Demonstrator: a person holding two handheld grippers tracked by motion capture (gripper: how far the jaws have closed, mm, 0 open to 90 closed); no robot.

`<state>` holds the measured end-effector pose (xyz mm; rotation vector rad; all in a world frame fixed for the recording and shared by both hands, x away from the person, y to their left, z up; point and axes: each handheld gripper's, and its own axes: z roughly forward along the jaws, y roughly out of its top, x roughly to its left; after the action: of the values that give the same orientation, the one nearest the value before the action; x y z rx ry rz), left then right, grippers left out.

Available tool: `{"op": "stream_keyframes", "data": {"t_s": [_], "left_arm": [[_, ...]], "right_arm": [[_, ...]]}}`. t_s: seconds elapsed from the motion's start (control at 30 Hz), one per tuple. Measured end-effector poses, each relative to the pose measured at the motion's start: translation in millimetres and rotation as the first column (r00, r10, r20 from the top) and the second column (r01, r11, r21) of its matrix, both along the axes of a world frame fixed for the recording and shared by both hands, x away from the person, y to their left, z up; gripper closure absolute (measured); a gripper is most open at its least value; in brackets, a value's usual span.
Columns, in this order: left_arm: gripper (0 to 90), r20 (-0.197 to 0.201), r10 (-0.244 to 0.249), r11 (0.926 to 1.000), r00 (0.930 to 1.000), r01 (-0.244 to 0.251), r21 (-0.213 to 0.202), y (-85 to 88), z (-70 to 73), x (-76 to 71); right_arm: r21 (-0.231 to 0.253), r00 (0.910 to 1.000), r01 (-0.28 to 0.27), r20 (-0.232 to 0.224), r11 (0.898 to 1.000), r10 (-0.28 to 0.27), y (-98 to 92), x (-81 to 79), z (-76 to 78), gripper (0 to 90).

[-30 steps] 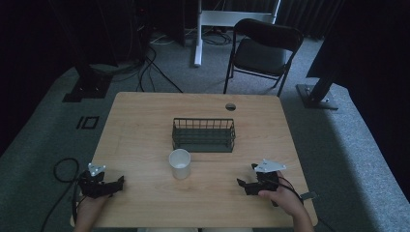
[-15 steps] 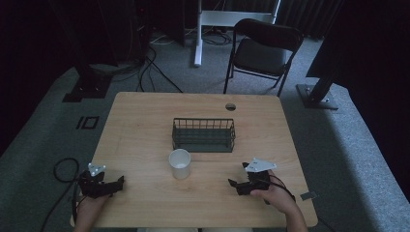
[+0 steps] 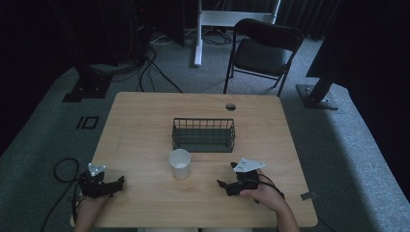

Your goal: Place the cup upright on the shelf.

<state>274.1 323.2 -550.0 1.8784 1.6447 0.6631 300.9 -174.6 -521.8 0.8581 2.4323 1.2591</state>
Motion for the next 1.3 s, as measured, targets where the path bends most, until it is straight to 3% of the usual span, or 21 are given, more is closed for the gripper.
{"op": "stream_keyframes", "data": {"t_s": [1.3], "left_arm": [[0.8,0.000,0.000,1.0000,1.0000,0.000,0.000,0.0,0.0,0.0]], "right_arm": [[0.054,0.9899,-0.127,0.072,0.990,0.123,85.5,14.9,6.2,12.2]]}}
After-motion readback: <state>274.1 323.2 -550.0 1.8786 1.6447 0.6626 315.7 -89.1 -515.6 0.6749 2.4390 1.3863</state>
